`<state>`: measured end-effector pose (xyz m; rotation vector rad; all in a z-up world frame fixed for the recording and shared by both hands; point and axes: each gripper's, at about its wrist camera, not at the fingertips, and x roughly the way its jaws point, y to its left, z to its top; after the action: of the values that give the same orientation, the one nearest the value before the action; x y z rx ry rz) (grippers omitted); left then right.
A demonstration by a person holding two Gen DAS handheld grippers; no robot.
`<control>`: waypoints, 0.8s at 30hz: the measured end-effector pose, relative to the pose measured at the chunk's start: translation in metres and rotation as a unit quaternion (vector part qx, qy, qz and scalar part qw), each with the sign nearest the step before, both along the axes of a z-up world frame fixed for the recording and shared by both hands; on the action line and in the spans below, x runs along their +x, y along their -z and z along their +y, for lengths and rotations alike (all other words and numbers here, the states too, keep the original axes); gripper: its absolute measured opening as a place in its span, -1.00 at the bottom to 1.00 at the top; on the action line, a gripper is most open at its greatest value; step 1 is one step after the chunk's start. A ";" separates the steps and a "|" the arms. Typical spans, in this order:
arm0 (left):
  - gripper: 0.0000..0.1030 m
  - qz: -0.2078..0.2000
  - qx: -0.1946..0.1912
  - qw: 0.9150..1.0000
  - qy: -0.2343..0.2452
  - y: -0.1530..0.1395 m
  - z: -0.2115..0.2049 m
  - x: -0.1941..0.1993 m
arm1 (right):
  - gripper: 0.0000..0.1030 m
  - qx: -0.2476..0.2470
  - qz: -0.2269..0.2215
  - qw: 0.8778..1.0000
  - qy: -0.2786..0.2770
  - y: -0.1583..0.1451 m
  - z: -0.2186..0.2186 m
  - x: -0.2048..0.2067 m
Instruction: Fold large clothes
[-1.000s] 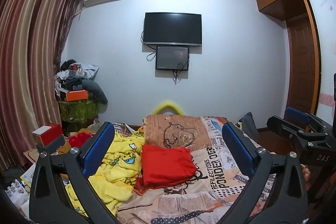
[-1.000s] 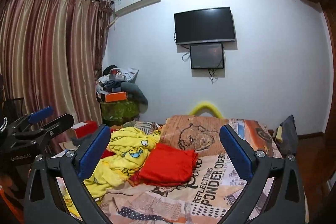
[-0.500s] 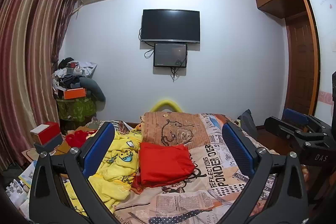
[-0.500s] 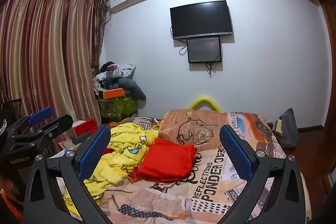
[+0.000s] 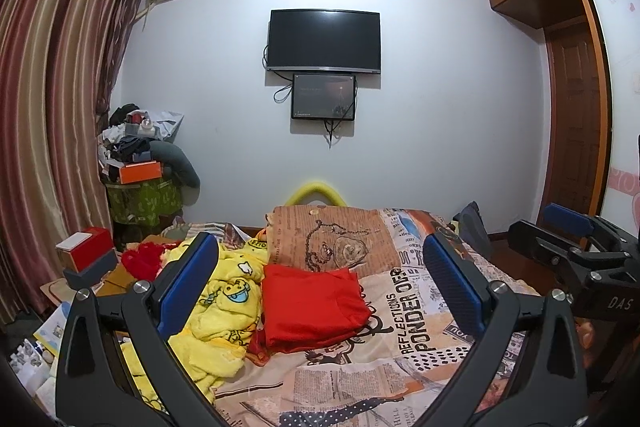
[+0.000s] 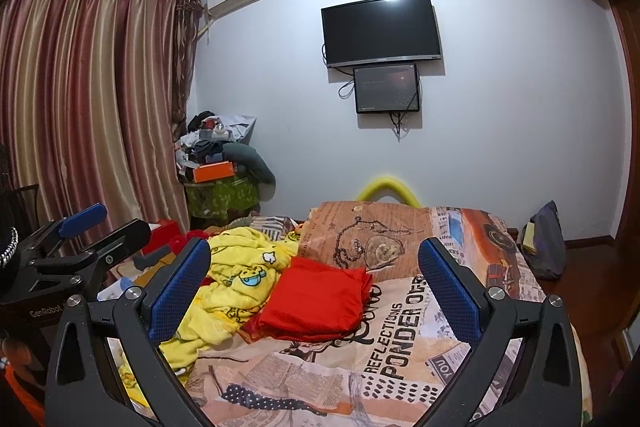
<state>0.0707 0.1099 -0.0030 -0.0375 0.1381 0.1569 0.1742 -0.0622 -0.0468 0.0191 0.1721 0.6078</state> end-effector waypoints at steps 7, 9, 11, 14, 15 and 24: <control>1.00 0.002 -0.005 1.000 -0.001 -0.001 0.004 0.001 | 1.00 0.001 0.002 1.000 0.000 -0.001 -0.002 0.000; 1.00 0.002 -0.005 1.000 -0.001 -0.002 0.005 0.001 | 1.00 0.001 0.002 1.000 0.001 -0.001 -0.002 0.000; 1.00 0.002 -0.006 1.000 0.000 -0.002 0.005 0.001 | 1.00 0.001 0.003 1.000 0.001 0.000 -0.002 0.000; 1.00 0.003 -0.005 1.000 0.000 -0.002 0.005 0.001 | 1.00 0.002 0.007 1.000 0.001 0.000 -0.002 0.001; 1.00 0.003 -0.005 1.000 0.000 -0.002 0.005 0.002 | 1.00 0.003 0.008 1.000 0.000 0.000 -0.002 0.001; 1.00 0.011 -0.010 1.000 0.023 0.003 0.003 0.003 | 1.00 0.005 0.008 1.000 0.006 -0.001 -0.003 0.002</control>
<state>0.0733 0.1126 -0.0058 -0.0526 0.1630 0.1104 0.1761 -0.0656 -0.0460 0.0337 0.1840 0.5971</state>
